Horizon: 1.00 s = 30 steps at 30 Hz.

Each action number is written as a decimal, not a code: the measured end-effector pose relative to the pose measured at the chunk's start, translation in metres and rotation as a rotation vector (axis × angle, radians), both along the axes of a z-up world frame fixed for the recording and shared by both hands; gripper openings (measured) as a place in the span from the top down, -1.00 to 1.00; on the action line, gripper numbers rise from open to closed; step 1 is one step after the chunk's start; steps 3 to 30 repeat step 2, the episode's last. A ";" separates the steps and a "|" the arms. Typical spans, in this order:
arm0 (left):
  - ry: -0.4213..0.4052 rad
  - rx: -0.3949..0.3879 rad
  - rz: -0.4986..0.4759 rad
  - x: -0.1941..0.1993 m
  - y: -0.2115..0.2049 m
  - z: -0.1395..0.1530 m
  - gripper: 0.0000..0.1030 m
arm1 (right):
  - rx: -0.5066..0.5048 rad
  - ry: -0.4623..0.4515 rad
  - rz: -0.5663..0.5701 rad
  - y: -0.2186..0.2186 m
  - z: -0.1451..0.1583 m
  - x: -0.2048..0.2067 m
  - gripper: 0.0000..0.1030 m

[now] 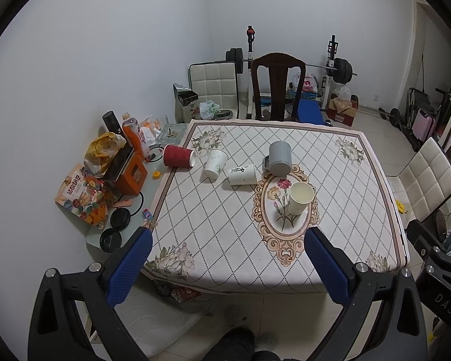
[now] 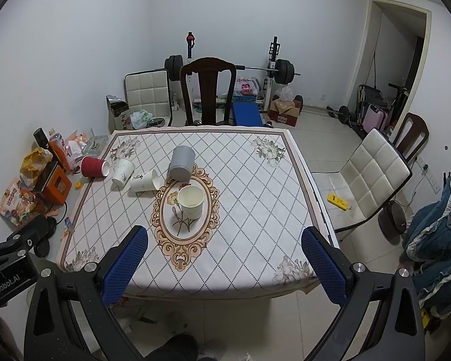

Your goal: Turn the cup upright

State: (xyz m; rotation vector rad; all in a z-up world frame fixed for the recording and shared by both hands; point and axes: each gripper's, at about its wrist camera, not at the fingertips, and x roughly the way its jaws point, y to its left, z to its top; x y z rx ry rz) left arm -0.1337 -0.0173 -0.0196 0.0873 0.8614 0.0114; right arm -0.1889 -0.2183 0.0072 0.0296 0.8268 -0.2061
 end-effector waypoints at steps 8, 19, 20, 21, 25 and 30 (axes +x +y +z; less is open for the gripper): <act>0.004 0.002 -0.001 0.001 0.000 -0.001 -1.00 | 0.001 0.003 0.002 0.002 -0.001 -0.001 -1.00; 0.004 0.002 -0.001 0.001 0.000 -0.001 -1.00 | 0.001 0.003 0.002 0.002 -0.001 -0.001 -1.00; 0.004 0.002 -0.001 0.001 0.000 -0.001 -1.00 | 0.001 0.003 0.002 0.002 -0.001 -0.001 -1.00; 0.004 0.002 -0.001 0.001 0.000 -0.001 -1.00 | 0.001 0.003 0.002 0.002 -0.001 -0.001 -1.00; 0.004 0.002 -0.001 0.001 0.000 -0.001 -1.00 | 0.001 0.003 0.002 0.002 -0.001 -0.001 -1.00; 0.004 0.002 -0.001 0.001 0.000 -0.001 -1.00 | 0.001 0.003 0.002 0.002 -0.001 -0.001 -1.00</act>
